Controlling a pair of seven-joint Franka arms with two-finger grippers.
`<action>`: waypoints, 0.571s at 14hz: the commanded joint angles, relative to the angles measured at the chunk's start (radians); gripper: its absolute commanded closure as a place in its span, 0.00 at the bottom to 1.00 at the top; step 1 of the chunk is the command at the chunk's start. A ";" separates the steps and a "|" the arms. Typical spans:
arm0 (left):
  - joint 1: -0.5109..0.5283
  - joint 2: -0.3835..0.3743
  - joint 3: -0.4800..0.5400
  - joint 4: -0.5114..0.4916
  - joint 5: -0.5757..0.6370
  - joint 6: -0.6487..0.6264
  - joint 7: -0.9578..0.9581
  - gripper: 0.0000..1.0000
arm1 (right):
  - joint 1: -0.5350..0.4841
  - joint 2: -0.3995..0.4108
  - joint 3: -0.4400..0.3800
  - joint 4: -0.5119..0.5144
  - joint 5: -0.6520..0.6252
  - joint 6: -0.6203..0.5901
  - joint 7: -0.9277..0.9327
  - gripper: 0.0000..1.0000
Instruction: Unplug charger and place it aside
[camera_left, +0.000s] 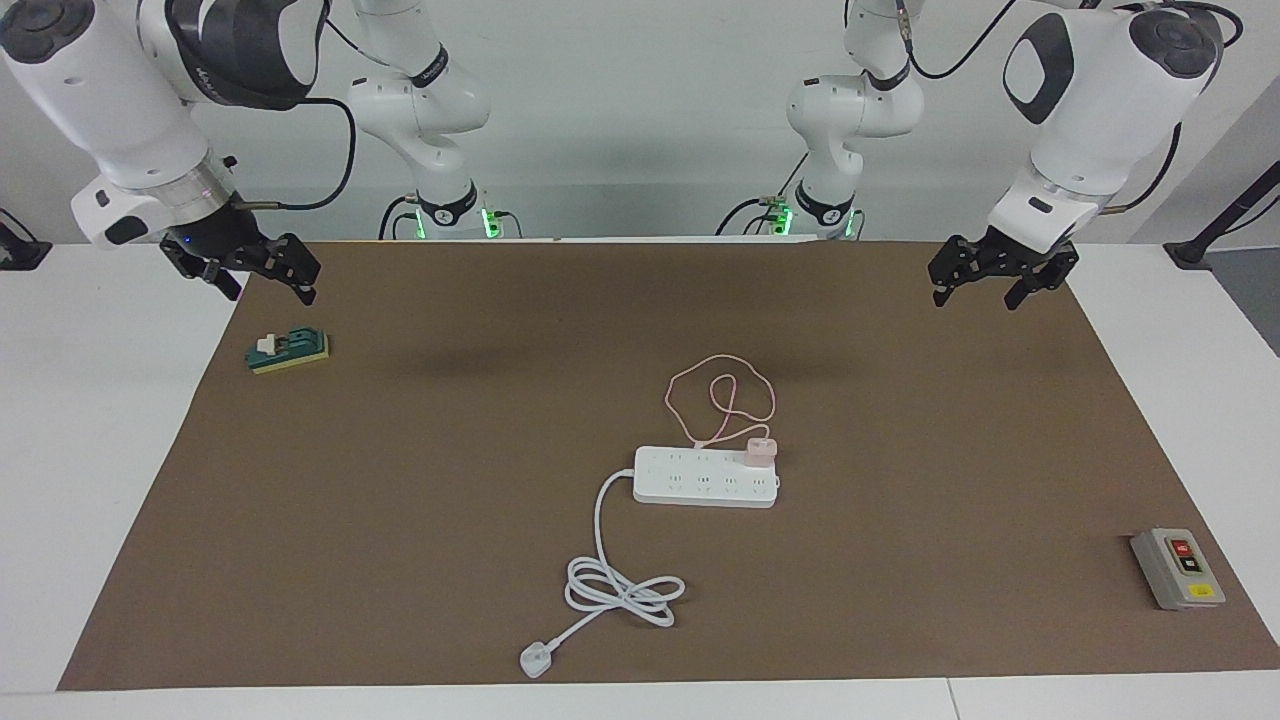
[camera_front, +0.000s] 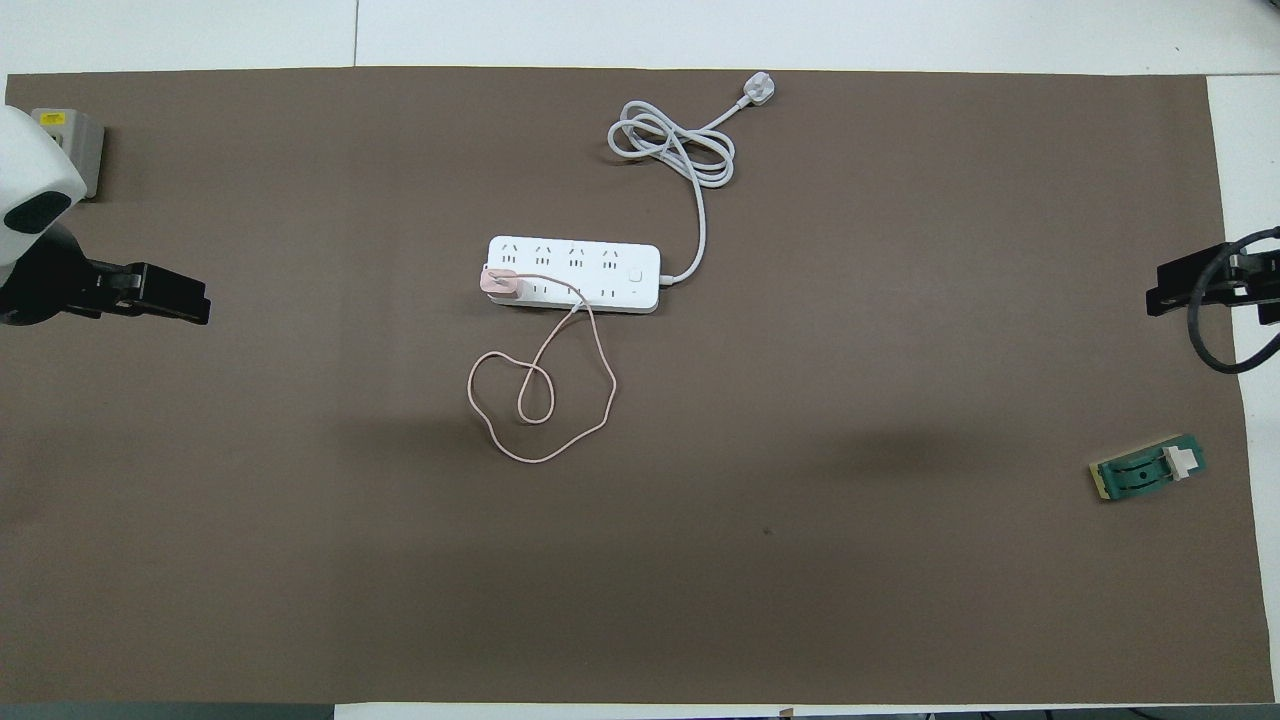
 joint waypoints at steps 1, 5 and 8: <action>-0.013 -0.003 0.012 -0.010 -0.008 0.016 -0.002 0.00 | -0.007 0.001 0.005 -0.001 0.009 0.013 -0.020 0.00; -0.014 -0.003 0.012 -0.006 -0.008 0.001 -0.090 0.00 | -0.005 -0.001 0.000 0.001 0.009 0.004 0.026 0.00; -0.040 0.007 0.012 0.007 -0.008 -0.011 -0.320 0.00 | -0.005 0.002 0.006 0.008 0.009 0.009 0.026 0.00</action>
